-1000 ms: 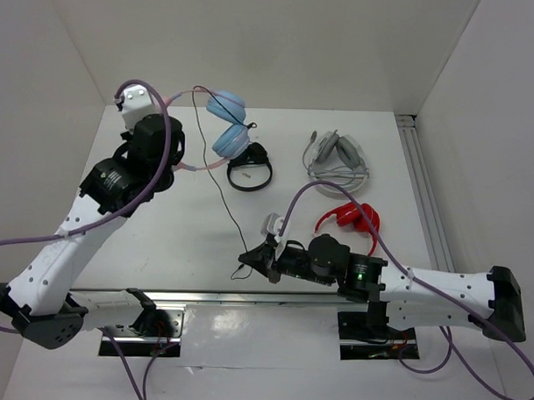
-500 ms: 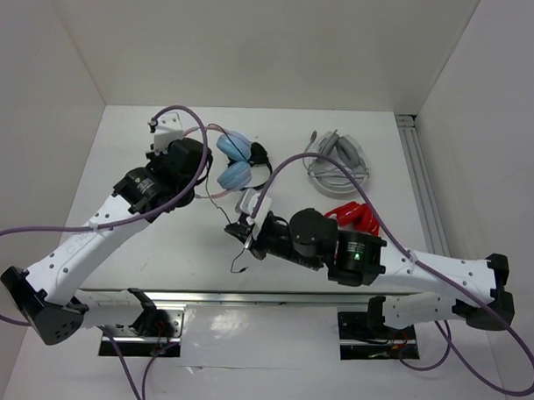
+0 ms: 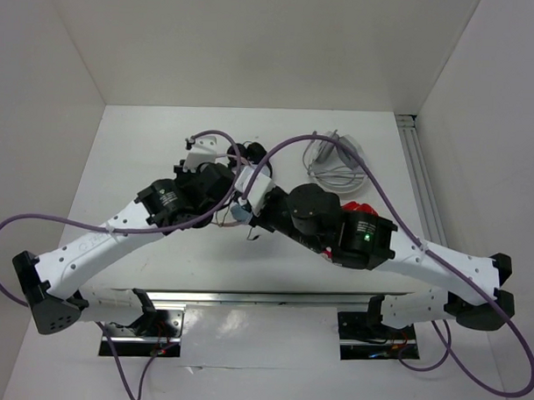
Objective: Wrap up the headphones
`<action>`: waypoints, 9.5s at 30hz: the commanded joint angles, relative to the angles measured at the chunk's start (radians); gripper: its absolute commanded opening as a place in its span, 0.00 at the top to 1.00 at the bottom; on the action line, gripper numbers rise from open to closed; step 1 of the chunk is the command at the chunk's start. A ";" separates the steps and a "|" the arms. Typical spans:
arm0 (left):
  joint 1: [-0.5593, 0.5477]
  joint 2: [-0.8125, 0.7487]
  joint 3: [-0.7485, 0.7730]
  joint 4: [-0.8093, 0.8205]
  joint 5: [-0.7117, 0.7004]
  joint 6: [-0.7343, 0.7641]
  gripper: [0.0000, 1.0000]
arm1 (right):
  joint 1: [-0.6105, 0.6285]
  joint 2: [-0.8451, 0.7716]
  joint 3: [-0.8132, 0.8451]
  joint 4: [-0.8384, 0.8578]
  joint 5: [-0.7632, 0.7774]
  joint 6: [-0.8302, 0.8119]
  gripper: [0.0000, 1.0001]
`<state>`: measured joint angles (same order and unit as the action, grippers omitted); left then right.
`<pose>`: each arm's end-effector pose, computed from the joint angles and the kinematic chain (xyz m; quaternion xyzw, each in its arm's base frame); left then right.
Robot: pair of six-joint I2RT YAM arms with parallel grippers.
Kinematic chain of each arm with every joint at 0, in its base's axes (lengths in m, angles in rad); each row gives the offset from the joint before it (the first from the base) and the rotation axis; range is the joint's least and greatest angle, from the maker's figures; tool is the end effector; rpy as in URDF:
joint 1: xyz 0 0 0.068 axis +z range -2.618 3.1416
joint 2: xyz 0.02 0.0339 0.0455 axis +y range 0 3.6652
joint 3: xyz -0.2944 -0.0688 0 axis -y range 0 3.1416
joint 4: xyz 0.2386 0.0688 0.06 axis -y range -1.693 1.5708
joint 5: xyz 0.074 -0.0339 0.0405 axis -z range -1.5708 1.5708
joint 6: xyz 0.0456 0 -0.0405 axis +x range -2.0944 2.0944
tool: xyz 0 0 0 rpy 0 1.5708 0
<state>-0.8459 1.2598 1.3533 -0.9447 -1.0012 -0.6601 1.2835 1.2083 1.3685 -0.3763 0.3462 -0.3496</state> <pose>0.1792 -0.1443 0.4016 -0.0921 0.8333 0.1165 0.5326 0.0873 0.2409 0.4610 -0.4855 0.6043 0.1581 0.6117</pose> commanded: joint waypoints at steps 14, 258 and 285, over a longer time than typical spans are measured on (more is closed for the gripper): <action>-0.231 -0.209 -0.105 0.003 0.108 0.213 1.00 | -0.019 -0.055 0.115 -0.027 0.283 -0.259 1.00; -0.207 -0.310 0.302 -0.068 -0.063 -0.381 1.00 | -0.291 0.174 -0.782 1.140 -0.478 0.469 0.97; 0.067 0.020 0.219 0.049 0.049 -0.320 1.00 | -0.027 -0.158 -0.616 0.464 -0.401 0.339 0.97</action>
<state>-0.7856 1.2728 1.5757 -1.0069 -0.9375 -0.9936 1.2480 1.0721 0.6640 0.2424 -0.0273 0.0311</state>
